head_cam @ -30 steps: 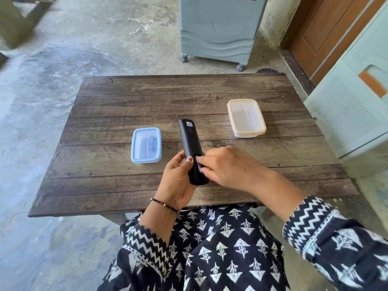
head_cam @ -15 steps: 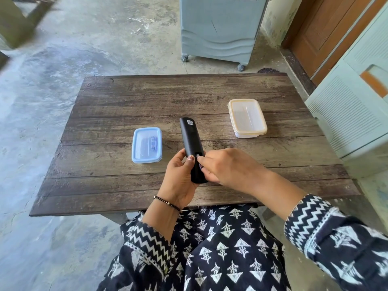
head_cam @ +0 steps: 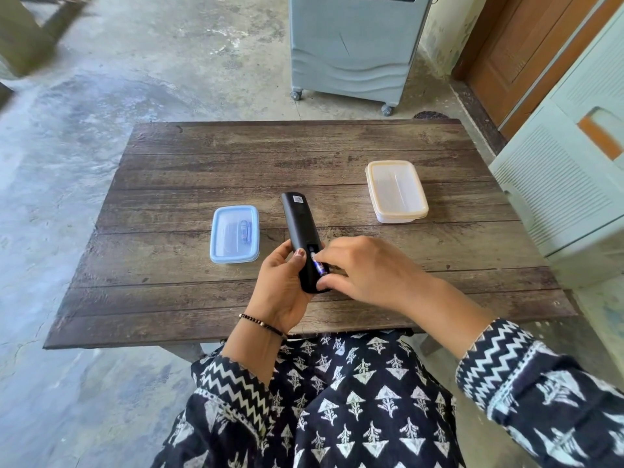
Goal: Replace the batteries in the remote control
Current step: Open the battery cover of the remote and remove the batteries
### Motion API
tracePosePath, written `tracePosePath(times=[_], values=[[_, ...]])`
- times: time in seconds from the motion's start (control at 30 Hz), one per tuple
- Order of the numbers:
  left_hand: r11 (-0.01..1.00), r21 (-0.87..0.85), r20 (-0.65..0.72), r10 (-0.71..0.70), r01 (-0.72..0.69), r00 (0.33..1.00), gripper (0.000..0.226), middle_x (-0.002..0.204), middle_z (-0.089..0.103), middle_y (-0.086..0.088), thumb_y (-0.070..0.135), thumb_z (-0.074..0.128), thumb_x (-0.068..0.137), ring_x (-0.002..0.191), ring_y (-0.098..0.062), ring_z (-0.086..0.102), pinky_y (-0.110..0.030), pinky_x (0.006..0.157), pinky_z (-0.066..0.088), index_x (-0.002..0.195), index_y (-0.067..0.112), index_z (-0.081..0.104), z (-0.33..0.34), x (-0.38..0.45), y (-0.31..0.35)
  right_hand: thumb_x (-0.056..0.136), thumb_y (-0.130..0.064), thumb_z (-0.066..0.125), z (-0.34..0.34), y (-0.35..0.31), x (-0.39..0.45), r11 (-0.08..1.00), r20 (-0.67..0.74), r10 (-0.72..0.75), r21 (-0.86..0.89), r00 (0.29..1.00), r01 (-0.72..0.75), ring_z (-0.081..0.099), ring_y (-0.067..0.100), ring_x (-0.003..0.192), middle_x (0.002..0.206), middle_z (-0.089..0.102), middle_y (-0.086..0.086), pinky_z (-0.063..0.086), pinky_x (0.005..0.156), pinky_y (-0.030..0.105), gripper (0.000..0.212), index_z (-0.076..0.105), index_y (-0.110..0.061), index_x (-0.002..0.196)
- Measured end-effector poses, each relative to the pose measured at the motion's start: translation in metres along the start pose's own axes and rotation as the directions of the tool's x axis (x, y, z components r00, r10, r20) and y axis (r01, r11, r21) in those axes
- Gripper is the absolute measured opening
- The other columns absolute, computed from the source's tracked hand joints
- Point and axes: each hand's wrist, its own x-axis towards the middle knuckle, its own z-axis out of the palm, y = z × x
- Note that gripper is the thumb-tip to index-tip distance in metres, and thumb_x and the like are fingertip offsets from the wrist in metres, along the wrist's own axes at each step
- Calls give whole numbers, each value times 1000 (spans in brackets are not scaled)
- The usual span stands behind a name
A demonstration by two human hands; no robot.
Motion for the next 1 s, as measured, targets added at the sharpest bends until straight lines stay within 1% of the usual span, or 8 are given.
tracePosePath(times=[0.2,0.33,0.43,0.47,0.57,0.63,0.83,1.0], values=[[1000,23,-1,15,-15,1000,29,91,64,-16,1,34,96,71,-22,69,-45,70,56,122,2,47,2,0,-3,82,-20,64,6,-6,-7,963,-222,211,215,952,-164,63,16,65,76,71,2,54,63,37,12,72,-12,86],[999,33,-39,-2,4,999,30,105,59,-20,1,34,96,89,-29,62,-54,85,48,123,1,46,0,-3,-7,79,-9,69,8,4,-26,822,-336,524,441,782,-361,66,8,60,68,70,-4,56,58,22,12,73,-15,87],[1000,-14,-51,-10,9,999,31,113,58,-22,2,35,96,94,-31,63,-52,85,49,125,0,45,-5,-3,-6,76,-7,71,18,18,-43,762,-335,632,430,699,-484,62,2,59,65,66,-7,51,55,11,11,72,-16,83],[1000,-23,-49,-14,13,999,30,114,58,-22,2,35,96,95,-31,63,-51,84,51,124,0,46,-6,-3,-6,76,-9,72,22,22,-46,757,-324,644,396,693,-520,61,3,59,65,65,-7,49,54,10,10,72,-17,81],[1000,-23,-39,-21,20,999,28,113,59,-21,1,36,96,95,-30,63,-49,80,53,121,1,48,-5,-4,-7,75,-15,73,37,22,-51,787,-292,616,262,732,-558,59,15,71,65,57,-11,47,54,27,7,68,-18,76],[999,-28,-29,-29,28,999,25,112,59,-21,1,36,96,93,-30,63,-49,80,53,117,2,49,-3,-5,-8,73,-17,75,42,20,-52,823,-318,565,161,761,-544,54,16,74,60,48,-19,38,50,25,10,65,-15,74],[999,-24,-24,-28,27,999,29,114,59,-20,2,36,96,94,-30,63,-48,79,54,123,1,47,-3,-5,-7,66,-22,82,54,24,-47,860,-338,480,-2,810,-510,49,17,71,66,60,-5,38,54,24,23,59,-16,65],[999,-33,-22,-43,42,999,28,116,57,-21,3,36,96,96,-31,62,-49,80,54,122,2,48,-3,-5,-8,73,-28,76,54,28,-47,863,-318,484,21,815,-504,52,21,96,99,60,2,50,72,31,35,66,-15,104]])
